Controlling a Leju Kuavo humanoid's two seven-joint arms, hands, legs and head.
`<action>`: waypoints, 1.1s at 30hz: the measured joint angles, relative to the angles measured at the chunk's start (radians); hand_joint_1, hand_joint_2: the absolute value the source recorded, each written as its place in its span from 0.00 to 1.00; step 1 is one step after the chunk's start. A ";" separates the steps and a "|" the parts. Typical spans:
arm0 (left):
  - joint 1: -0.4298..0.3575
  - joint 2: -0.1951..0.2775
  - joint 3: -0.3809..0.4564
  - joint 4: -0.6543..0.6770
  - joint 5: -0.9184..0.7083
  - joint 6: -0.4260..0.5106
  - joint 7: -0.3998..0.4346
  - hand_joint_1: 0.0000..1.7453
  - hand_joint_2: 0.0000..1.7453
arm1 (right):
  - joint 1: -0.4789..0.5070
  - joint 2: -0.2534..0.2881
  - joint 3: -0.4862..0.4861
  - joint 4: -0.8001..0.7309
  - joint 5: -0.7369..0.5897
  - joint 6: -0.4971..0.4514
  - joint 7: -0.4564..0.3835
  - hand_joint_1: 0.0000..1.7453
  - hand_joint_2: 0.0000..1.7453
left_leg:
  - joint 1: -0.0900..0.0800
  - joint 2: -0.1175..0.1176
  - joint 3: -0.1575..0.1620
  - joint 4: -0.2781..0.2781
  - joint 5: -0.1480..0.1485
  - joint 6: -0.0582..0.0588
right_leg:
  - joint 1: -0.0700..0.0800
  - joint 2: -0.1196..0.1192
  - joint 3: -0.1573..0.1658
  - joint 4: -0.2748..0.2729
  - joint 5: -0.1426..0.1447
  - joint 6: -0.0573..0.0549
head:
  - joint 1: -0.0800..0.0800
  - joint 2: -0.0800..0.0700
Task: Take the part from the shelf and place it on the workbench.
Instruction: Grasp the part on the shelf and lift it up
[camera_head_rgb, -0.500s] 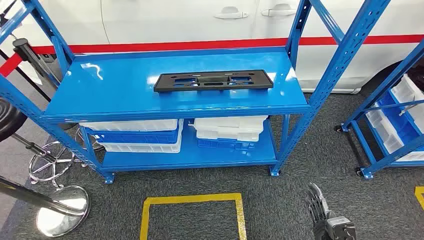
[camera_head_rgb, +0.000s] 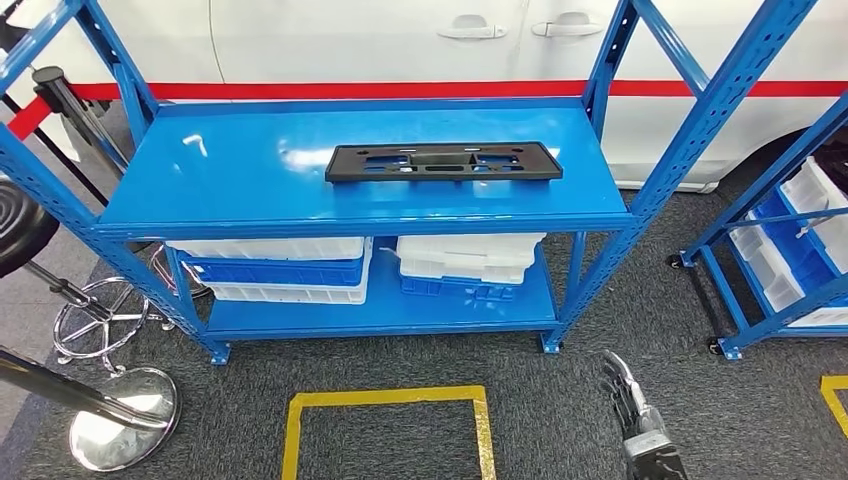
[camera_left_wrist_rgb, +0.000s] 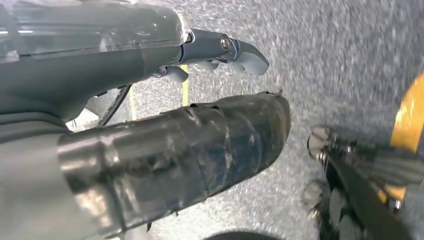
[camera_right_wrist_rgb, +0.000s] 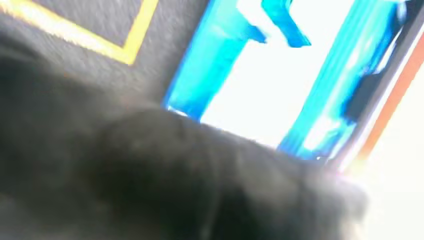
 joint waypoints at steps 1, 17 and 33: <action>-0.001 0.002 -0.005 0.000 -0.006 -0.005 0.003 0.00 0.00 | -0.019 -0.006 0.004 0.007 0.012 0.005 0.005 0.00 0.00 | -0.001 0.000 -0.001 0.001 -0.001 -0.003 | 0.003 0.000 0.018 -0.042 0.014 -0.004 | 0.000 0.000; -0.015 0.034 -0.066 0.000 -0.046 -0.073 0.015 0.00 0.00 | -0.382 -0.029 -0.045 0.161 0.146 0.246 0.052 0.00 0.00 | 0.010 -0.002 -0.020 0.021 0.007 -0.038 | -0.004 0.004 0.021 -0.069 0.029 -0.015 | 0.000 0.000; -0.022 0.030 -0.085 0.000 -0.044 -0.085 0.018 0.00 0.00 | -0.642 -0.025 -0.049 0.273 0.204 0.282 0.096 0.00 0.00 | 0.003 -0.003 -0.027 -0.002 0.027 0.004 | -0.005 0.001 -0.083 0.135 -0.052 0.016 | 0.001 0.000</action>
